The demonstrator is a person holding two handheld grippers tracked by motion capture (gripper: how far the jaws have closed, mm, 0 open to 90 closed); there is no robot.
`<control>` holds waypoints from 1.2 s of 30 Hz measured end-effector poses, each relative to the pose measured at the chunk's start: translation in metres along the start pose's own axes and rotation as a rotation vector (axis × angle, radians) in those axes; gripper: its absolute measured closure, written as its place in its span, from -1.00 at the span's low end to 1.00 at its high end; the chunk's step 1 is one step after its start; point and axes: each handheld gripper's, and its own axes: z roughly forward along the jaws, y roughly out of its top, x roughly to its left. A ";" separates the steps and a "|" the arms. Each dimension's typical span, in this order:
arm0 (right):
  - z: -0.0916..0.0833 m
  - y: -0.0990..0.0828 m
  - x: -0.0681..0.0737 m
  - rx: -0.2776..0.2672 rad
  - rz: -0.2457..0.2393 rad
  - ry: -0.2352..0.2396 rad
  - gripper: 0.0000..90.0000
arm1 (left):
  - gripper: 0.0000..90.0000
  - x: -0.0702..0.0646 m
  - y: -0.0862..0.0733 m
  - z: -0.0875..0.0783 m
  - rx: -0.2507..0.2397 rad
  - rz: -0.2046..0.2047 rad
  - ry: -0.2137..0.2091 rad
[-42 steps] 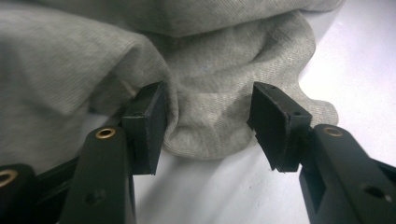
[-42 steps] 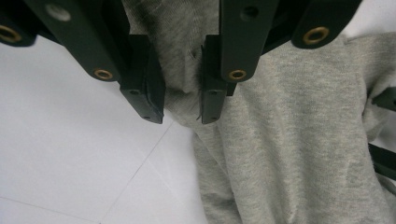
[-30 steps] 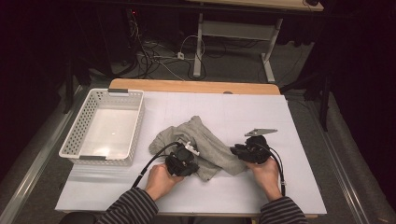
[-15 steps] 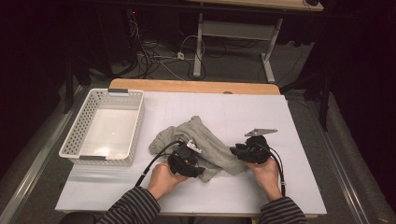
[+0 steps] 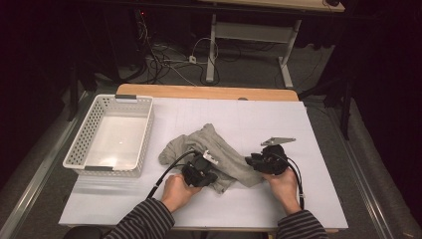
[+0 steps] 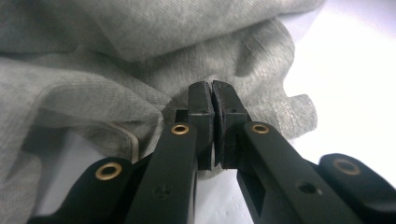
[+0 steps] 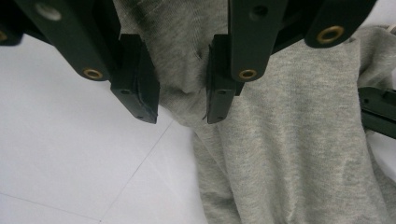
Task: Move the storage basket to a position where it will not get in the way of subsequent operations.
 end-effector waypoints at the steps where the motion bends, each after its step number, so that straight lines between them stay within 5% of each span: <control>1: 0.000 0.000 0.000 0.000 0.002 0.001 0.47 | 0.88 0.000 -0.001 -0.003 -0.001 0.007 0.000; 15: -0.003 0.002 0.009 -0.010 -0.030 0.031 0.43 | 0.88 0.015 -0.040 -0.049 -0.029 -0.024 0.002; 36: 0.012 0.008 0.011 0.036 -0.044 0.041 0.38 | 0.87 0.036 -0.070 -0.073 -0.057 -0.087 0.045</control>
